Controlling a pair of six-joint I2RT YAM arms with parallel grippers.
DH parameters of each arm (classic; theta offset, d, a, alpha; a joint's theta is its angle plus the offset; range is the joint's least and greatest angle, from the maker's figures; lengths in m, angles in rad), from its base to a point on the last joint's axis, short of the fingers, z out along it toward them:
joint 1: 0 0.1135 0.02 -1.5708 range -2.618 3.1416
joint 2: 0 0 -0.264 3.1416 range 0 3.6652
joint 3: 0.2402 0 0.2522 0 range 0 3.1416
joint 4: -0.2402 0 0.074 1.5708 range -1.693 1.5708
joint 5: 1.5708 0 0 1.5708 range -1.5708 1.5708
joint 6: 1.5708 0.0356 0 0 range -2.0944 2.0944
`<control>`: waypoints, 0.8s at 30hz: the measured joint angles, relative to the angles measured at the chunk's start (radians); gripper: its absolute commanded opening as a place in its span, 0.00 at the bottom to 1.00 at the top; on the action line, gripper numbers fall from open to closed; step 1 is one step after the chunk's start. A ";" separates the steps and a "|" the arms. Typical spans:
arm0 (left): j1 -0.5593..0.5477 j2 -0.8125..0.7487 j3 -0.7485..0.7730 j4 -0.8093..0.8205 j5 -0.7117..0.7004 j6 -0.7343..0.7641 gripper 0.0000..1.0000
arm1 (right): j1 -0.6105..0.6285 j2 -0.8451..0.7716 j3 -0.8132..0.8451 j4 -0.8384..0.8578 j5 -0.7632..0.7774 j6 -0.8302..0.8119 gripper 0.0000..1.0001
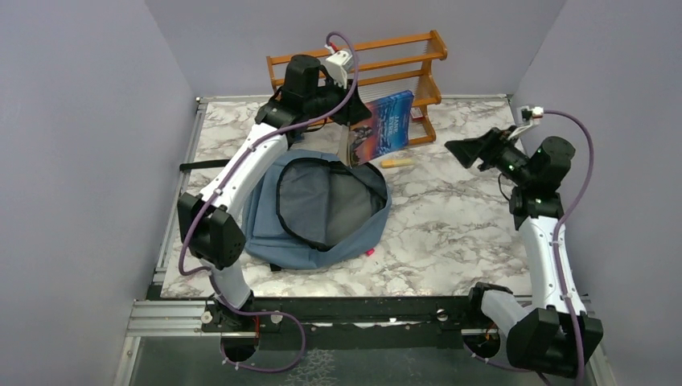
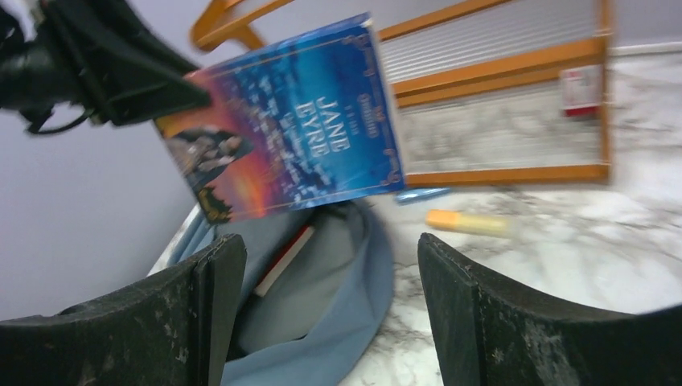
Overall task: Pack the student bag
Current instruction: Pick up the book from the center of the board.
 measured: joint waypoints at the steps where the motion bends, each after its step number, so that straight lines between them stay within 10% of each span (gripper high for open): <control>1: 0.005 -0.017 -0.014 0.000 0.004 0.005 0.00 | 0.032 0.005 0.000 0.015 -0.010 -0.007 0.84; 24: 0.017 -0.507 -0.464 0.043 0.266 0.078 0.00 | 0.279 0.143 -0.088 0.598 -0.371 -0.010 0.94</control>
